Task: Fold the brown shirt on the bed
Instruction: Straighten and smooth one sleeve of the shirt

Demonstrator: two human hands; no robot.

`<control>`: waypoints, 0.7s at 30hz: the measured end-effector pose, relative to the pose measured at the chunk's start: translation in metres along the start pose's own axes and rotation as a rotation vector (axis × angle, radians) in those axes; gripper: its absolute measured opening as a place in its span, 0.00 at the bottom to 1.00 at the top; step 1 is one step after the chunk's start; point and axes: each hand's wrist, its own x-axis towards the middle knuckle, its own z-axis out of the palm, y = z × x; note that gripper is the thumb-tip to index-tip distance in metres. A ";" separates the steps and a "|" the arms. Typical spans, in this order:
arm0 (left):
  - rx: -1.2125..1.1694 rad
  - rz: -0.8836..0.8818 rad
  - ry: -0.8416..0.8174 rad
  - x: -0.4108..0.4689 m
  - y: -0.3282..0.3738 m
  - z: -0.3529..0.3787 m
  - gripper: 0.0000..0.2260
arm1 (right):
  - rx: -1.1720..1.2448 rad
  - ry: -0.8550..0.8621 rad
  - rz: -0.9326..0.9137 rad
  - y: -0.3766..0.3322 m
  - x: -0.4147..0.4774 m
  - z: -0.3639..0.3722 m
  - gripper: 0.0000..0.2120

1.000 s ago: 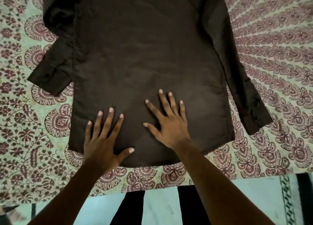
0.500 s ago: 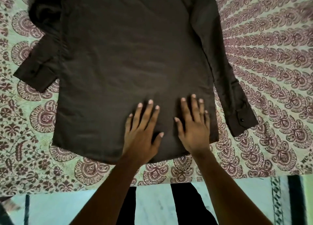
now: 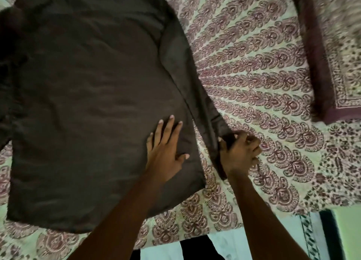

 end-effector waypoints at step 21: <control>0.098 -0.154 0.065 0.062 0.019 -0.031 0.33 | 0.030 0.279 -0.149 -0.056 0.173 -0.166 0.11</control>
